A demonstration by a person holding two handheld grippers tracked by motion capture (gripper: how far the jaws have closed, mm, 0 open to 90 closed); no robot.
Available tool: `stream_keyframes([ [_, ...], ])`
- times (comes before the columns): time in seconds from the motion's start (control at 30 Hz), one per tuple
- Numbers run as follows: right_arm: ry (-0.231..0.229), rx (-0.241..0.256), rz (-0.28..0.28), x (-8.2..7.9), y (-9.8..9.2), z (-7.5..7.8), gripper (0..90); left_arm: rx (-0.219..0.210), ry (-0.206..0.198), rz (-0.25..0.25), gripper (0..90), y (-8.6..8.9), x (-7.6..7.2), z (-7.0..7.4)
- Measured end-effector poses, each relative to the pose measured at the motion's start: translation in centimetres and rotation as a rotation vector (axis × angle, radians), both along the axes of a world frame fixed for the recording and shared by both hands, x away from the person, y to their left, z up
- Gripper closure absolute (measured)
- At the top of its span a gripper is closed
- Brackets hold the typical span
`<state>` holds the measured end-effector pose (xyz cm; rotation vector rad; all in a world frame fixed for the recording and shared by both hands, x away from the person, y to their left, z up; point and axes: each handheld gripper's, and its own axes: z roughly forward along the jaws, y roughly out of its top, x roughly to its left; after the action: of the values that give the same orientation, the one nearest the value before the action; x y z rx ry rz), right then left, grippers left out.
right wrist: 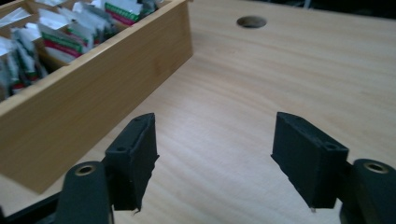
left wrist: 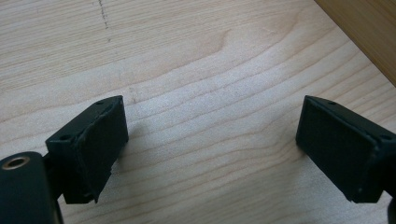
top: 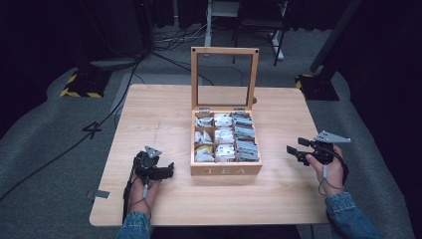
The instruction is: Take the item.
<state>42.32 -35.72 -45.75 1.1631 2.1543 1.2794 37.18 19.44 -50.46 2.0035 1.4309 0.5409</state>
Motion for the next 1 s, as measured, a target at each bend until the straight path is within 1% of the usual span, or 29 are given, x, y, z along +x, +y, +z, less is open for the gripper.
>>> stream_keyframes([
  [0.03, 0.0, 0.0, 0.0, 0.0, 0.0, 0.0, 30.4, 0.0, 0.0, 0.0, 9.5, 0.0, 0.0, 0.0],
  [0.07, 0.049, -0.005, 0.011, -0.2, 0.2, 0.3, 30.5, 0.0, 0.0, 0.0, 9.5, 0.0, 0.0, 0.0],
  [0.1, 0.071, -0.017, 0.039, -0.3, 0.6, 0.6, 31.0, 0.0, 0.0, 0.0, 9.5, 0.0, 0.0, 0.0],
  [0.13, 0.072, -0.026, 0.056, -0.4, 0.8, 0.7, 32.6, 0.0, 0.0, 0.0, 9.5, 0.0, 0.0, 0.0],
  [0.17, 0.068, -0.032, 0.072, -0.4, 1.0, 0.9, 33.7, 0.001, -0.001, 0.0, 9.5, 0.0, 0.0, 0.0],
  [0.2, 0.055, -0.047, 0.082, -0.6, 1.4, 1.4, 33.6, 0.001, -0.001, 0.0, 9.4, 0.0, 0.0, 0.0],
  [0.23, 0.047, -0.054, 0.085, -0.7, 1.5, 1.5, 33.5, -0.002, 0.0, 0.0, 9.4, 0.0, 0.0, 0.0],
  [0.27, 0.029, -0.056, 0.104, -1.0, 2.1, 2.2, 33.1, -0.001, 0.002, -0.003, 9.3, 0.0, 0.1, 0.0],
  [0.3, 0.029, -0.056, 0.104, -1.0, 2.1, 2.2, 33.1, -0.001, 0.002, -0.003, 9.3, 0.0, 0.1, 0.0],
  [0.37, 0.02, -0.044, 0.119, -1.2, 2.5, 2.7, 32.5, -0.001, 0.002, -0.003, 9.3, 0.0, 0.1, 0.0],
  [0.57, -0.016, -0.032, 0.176, -1.8, 4.3, 4.5, 31.5, -0.002, 0.001, -0.003, 9.4, 0.0, 0.1, 0.0],
  [0.6, -0.016, -0.032, 0.176, -1.8, 4.3, 4.5, 31.5, -0.002, 0.001, -0.003, 9.4, 0.0, 0.1, 0.0],
  [0.63, -0.011, -0.05, 0.193, -1.9, 4.9, 5.0, 33.1, -0.001, 0.001, -0.003, 9.4, 0.0, 0.1, 0.0],
  [0.67, -0.011, -0.05, 0.193, -1.9, 4.9, 5.0, 33.1, -0.001, 0.001, -0.003, 9.4, 0.0, 0.1, 0.0],
  [0.7, -0.001, -0.048, 0.22, -2.0, 5.5, 5.2, 36.6, -0.002, 0.001, -0.003, 9.4, 0.0, 0.1, 0.0],
  [0.73, 0.005, -0.037, 0.233, -2.0, 5.8, 5.4, 36.7, -0.001, 0.002, -0.001, 9.4, 0.0, 0.1, 0.0],
  [0.8, 0.007, -0.034, 0.242, -2.0, 6.0, 5.5, 37.6, -0.004, 0.003, 0.002, 9.5, 0.0, 0.0, 0.0],
  [0.83, 0.014, -0.03, 0.26, -2.0, 6.7, 5.7, 39.1, 0.0, 0.0, 0.002, 9.5, 0.0, 0.0, 0.0],
  [0.9, 0.015, -0.025, 0.273, -1.9, 7.3, 6.0, 40.1, 0.0, 0.002, 0.007, 9.4, -0.1, -0.3, 0.0],
  [0.93, 0.015, -0.025, 0.273, -1.9, 7.3, 6.0, 40.1, 0.0, 0.002, 0.007, 9.5, -0.1, -0.3, 0.0],
  [0.97, 0.013, -0.017, 0.289, -1.6, 8.1, 6.3, 41.1, -0.002, 0.004, 0.013, 9.5, -0.1, -0.6, 0.0],
  [1.0, 0.013, -0.017, 0.289, -1.6, 8.1, 6.3, 41.1, -0.002, 0.004, 0.013, 9.5, -0.1, -0.6, 0.0],
])
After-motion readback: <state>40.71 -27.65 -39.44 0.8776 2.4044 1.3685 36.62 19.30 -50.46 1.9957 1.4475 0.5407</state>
